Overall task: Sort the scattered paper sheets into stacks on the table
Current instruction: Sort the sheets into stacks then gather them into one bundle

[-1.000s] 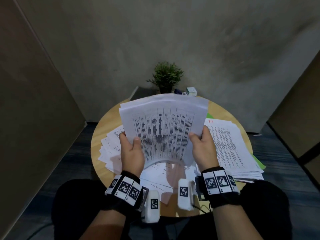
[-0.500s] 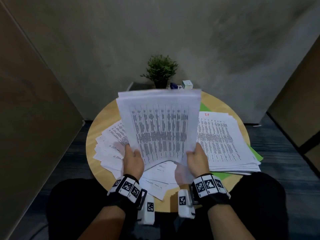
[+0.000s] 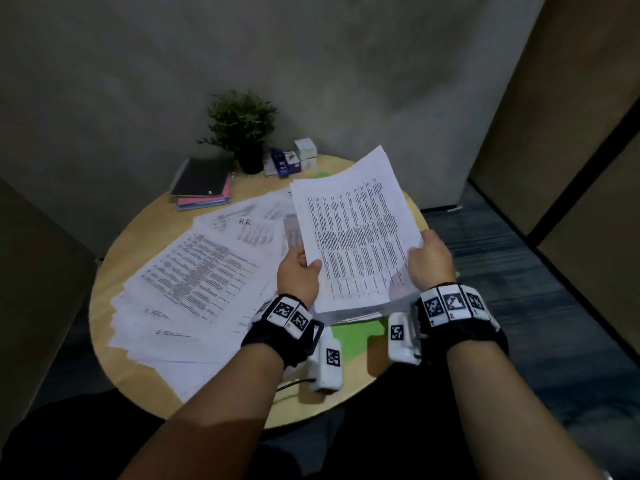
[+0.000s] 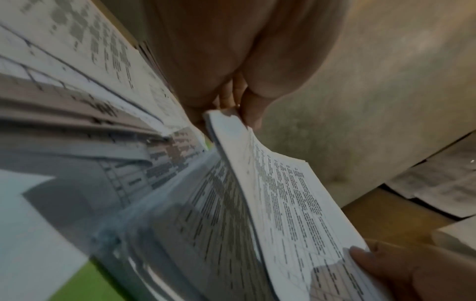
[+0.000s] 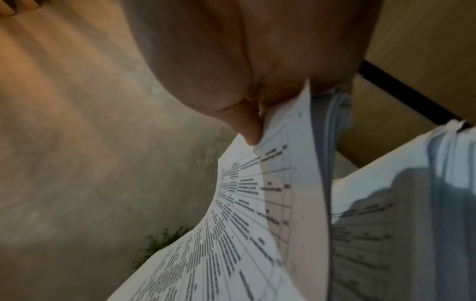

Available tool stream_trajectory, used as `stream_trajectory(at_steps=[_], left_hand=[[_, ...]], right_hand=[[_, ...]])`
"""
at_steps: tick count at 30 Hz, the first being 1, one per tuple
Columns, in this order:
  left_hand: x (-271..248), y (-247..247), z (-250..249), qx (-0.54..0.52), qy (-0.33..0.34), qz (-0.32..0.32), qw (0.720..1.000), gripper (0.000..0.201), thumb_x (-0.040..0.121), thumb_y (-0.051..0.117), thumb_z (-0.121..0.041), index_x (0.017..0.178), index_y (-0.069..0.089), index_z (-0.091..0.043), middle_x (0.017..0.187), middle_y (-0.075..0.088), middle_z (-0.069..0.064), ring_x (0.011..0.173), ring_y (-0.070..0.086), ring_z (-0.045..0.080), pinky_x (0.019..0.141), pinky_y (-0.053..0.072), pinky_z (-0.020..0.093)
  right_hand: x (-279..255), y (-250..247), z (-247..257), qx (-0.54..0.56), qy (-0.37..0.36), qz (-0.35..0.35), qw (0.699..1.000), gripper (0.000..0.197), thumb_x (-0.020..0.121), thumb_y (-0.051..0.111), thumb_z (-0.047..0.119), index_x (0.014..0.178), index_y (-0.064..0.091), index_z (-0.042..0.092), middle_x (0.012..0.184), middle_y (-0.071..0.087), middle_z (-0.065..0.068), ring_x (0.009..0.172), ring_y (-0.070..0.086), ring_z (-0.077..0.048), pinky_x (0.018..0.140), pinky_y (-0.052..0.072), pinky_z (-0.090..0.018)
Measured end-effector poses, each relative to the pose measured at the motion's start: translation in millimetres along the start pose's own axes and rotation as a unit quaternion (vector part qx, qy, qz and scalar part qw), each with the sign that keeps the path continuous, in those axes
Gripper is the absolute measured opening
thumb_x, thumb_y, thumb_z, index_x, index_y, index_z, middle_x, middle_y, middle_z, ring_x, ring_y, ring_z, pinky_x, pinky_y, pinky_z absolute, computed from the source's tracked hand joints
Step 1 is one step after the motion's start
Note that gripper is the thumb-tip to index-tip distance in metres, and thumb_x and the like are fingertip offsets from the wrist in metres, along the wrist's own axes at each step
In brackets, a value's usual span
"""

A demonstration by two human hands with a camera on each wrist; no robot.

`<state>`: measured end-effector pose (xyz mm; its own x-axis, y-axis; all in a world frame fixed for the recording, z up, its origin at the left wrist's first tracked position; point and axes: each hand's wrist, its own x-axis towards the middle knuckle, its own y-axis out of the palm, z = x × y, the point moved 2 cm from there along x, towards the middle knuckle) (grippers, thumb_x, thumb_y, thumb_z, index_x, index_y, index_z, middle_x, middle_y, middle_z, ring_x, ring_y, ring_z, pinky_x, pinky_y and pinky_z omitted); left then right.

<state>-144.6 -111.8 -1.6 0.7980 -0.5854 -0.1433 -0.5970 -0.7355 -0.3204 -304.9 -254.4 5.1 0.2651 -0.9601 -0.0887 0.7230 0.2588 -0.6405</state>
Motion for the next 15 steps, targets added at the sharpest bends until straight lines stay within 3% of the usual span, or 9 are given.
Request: stream_trajectory(at_steps=[3, 6, 8, 11, 13, 15], left_hand=[[11.3, 24.4, 2.6, 0.075, -0.024, 0.057, 0.995, 0.041, 0.099, 0.052, -0.018, 0.136, 0.046, -0.002, 0.132, 0.058, 0.014, 0.113, 0.057, 0.025, 0.093, 0.042, 0.027], [13.7, 37.9, 12.3, 0.139, -0.076, 0.111, 0.981, 0.061, 0.100, 0.047, -0.037, 0.148, 0.029, -0.003, 0.151, 0.038, 0.011, 0.138, 0.038, 0.027, 0.110, 0.030, 0.030], [11.2, 42.9, 18.6, 0.113, -0.103, 0.121, 0.981, 0.064, 0.098, 0.049, -0.039, 0.149, 0.028, -0.006, 0.151, 0.038, 0.007, 0.138, 0.037, 0.026, 0.110, 0.030, 0.030], [6.1, 46.4, 26.2, 0.114, -0.126, 0.139, 0.976, 0.071, 0.099, 0.048, -0.040, 0.153, 0.016, -0.009, 0.159, 0.022, 0.007, 0.145, 0.024, 0.025, 0.115, 0.022, 0.034], [7.7, 45.3, 29.2, 0.090, -0.135, 0.136, 0.977, 0.072, 0.097, 0.052, -0.036, 0.153, 0.015, -0.010, 0.160, 0.017, 0.007, 0.145, 0.023, 0.025, 0.118, 0.022, 0.036], [8.9, 38.1, 28.7, 0.068, -0.133, 0.136, 0.979, 0.071, 0.096, 0.055, -0.033, 0.153, 0.017, -0.011, 0.159, 0.020, 0.007, 0.144, 0.028, 0.024, 0.116, 0.025, 0.036]], right_hand=[[19.2, -1.3, -16.6, -0.064, 0.056, 0.011, 0.996, 0.036, 0.094, 0.044, 0.010, 0.129, 0.048, 0.003, 0.127, 0.054, -0.022, 0.114, 0.052, -0.037, 0.082, 0.039, -0.029], [33.8, 3.6, -33.4, -0.158, 0.107, 0.031, 0.981, 0.053, 0.088, 0.059, 0.035, 0.130, 0.047, 0.005, 0.132, 0.050, -0.021, 0.121, 0.047, -0.038, 0.101, 0.041, -0.043], [39.4, 7.9, -38.6, -0.164, 0.118, 0.063, 0.977, 0.055, 0.087, 0.061, 0.038, 0.126, 0.048, 0.002, 0.129, 0.054, -0.019, 0.118, 0.051, -0.036, 0.096, 0.044, -0.039], [40.5, 20.0, -42.8, -0.159, 0.111, 0.097, 0.976, 0.041, 0.090, 0.061, 0.028, 0.118, 0.053, -0.001, 0.112, 0.063, -0.017, 0.098, 0.060, -0.032, 0.070, 0.041, -0.028], [38.1, 27.6, -45.1, -0.154, 0.109, 0.102, 0.977, 0.042, 0.087, 0.063, 0.028, 0.118, 0.055, 0.001, 0.109, 0.064, -0.017, 0.089, 0.060, -0.030, 0.066, 0.039, -0.028], [35.6, 29.0, -46.8, -0.143, 0.121, 0.096, 0.978, 0.049, 0.087, 0.063, 0.033, 0.122, 0.052, 0.001, 0.116, 0.062, -0.019, 0.100, 0.061, -0.032, 0.069, 0.042, -0.029]])
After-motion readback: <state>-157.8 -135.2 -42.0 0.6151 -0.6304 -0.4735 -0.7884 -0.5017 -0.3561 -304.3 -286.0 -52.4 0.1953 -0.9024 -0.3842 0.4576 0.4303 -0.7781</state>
